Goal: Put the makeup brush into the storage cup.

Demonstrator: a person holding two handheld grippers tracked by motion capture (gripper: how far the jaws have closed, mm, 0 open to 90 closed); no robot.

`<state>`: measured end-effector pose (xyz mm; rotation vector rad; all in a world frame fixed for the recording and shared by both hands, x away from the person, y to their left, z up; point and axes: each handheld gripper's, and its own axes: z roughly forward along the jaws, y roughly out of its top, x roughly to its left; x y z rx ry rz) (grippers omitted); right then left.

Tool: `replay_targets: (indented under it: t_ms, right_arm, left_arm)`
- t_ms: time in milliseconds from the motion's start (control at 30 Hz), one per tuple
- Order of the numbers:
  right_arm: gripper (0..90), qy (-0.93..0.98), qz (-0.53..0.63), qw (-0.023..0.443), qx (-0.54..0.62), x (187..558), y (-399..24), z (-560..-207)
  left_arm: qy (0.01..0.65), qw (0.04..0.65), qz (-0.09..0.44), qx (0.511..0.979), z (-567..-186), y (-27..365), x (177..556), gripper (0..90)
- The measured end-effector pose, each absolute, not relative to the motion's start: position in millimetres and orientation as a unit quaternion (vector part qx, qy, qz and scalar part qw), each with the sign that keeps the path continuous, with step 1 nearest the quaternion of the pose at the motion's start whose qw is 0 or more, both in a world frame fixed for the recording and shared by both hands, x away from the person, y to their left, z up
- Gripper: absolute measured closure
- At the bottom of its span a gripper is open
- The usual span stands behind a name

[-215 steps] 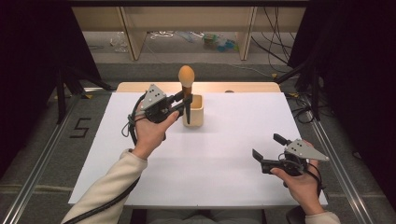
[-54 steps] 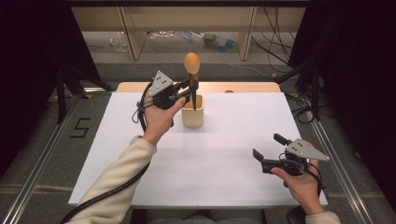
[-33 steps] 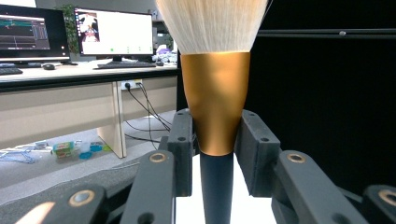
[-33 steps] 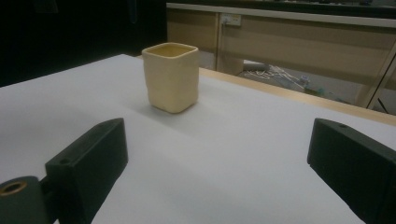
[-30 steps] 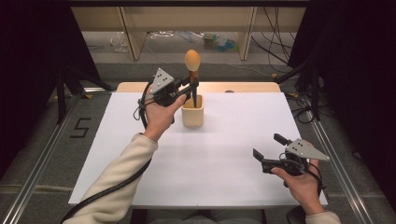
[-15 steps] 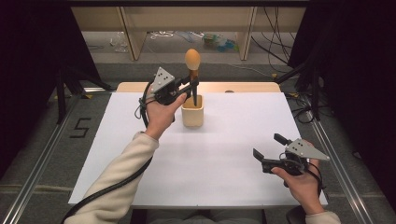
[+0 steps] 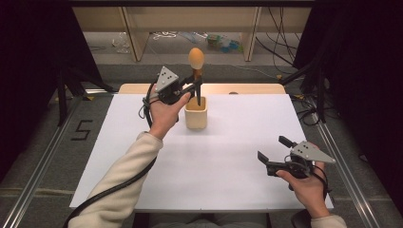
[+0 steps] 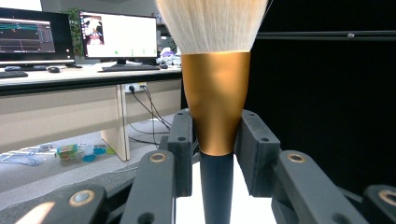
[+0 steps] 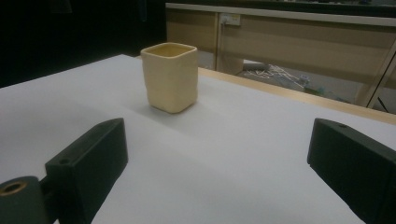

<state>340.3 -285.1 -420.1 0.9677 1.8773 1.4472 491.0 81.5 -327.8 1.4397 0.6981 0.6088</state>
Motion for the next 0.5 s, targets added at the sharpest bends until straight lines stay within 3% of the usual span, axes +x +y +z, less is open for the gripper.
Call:
replay_targets:
  t_ms: [500]
  right_arm:
    - [6.1, 0.703, 0.541, 0.286, 0.362, 340.2, -285.1, -420.2]
  left_arm:
    - [0.305, 0.652, 0.274, 0.637, -323.9, 78.2, 498.0, 68.7]
